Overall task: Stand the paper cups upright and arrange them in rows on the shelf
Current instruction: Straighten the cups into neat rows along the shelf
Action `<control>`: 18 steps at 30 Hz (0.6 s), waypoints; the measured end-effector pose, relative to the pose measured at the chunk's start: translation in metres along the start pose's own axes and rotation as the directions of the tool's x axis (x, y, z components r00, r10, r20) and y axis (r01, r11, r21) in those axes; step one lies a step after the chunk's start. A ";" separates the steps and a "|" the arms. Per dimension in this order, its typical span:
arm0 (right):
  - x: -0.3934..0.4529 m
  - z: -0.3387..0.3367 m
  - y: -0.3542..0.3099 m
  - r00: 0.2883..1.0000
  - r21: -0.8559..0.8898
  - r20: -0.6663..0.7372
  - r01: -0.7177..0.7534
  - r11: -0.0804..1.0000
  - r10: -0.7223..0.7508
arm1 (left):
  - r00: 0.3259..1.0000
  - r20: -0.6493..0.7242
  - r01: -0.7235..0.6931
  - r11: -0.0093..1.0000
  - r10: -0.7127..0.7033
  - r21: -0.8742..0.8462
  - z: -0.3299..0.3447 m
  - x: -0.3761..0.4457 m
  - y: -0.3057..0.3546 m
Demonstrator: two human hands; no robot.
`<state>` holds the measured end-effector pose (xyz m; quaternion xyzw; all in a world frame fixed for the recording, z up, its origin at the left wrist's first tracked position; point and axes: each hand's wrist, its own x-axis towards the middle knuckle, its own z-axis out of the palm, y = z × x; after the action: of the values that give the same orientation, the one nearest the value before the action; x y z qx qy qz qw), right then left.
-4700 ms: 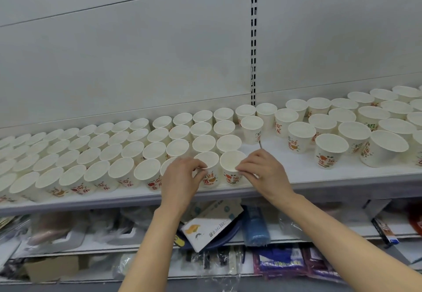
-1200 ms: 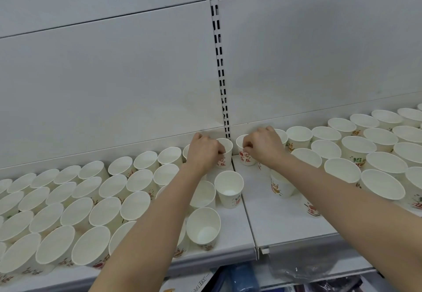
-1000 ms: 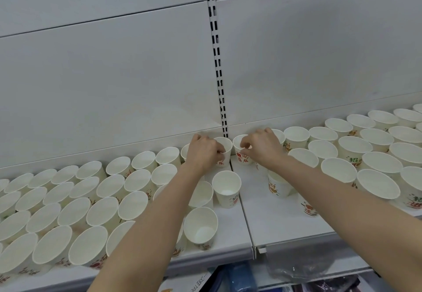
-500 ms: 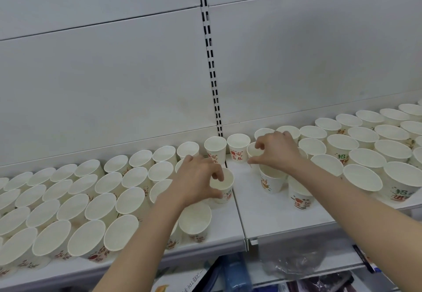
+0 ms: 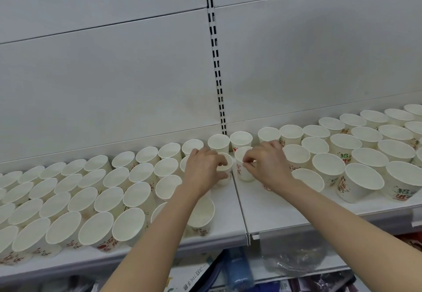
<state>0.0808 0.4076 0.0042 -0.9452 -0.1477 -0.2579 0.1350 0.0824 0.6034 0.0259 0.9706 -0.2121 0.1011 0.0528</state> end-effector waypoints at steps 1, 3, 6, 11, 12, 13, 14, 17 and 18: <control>-0.001 0.003 -0.002 1.000 0.007 0.009 0.014 1.000 -0.014 | 1.000 0.017 -0.004 1.000 0.004 0.003 -0.002 -0.001 -0.003; -0.002 0.006 -0.001 0.999 0.033 0.032 0.024 0.999 -0.025 | 1.000 0.026 -0.013 1.000 0.012 0.024 -0.005 -0.003 -0.011; -0.002 0.006 0.006 0.996 0.044 0.072 0.039 0.998 -0.042 | 1.000 0.005 0.009 1.000 -0.009 0.010 -0.008 -0.002 -0.019; 0.006 0.005 0.006 0.982 0.012 0.180 0.048 0.999 -0.049 | 0.999 0.008 0.051 0.998 -0.051 -0.038 -0.005 0.006 -0.012; 0.006 0.007 0.005 0.985 0.015 0.170 0.041 0.999 -0.043 | 0.998 0.010 0.060 0.997 -0.059 -0.044 -0.005 0.007 -0.012; 0.006 0.009 0.005 0.988 0.021 0.148 0.031 0.999 -0.034 | 0.998 0.006 0.063 0.997 -0.063 -0.045 -0.004 0.008 -0.011; 0.004 0.011 0.006 0.992 0.018 0.126 0.024 1.000 -0.026 | 0.998 0.000 0.065 0.997 -0.065 -0.047 -0.003 0.008 -0.011; 0.001 0.014 0.010 0.994 -0.001 0.109 0.006 1.000 -0.006 | 0.999 -0.011 0.051 0.996 -0.052 -0.076 -0.001 0.012 -0.009; 0.001 0.013 0.011 0.994 -0.001 0.110 0.002 1.000 -0.002 | 0.999 -0.006 0.031 0.995 -0.032 -0.095 -0.001 0.013 -0.008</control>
<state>0.0918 0.4017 -0.0083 -0.9579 -0.1557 -0.2057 0.1260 0.0968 0.6059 0.0293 0.9698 -0.2012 0.0937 0.1010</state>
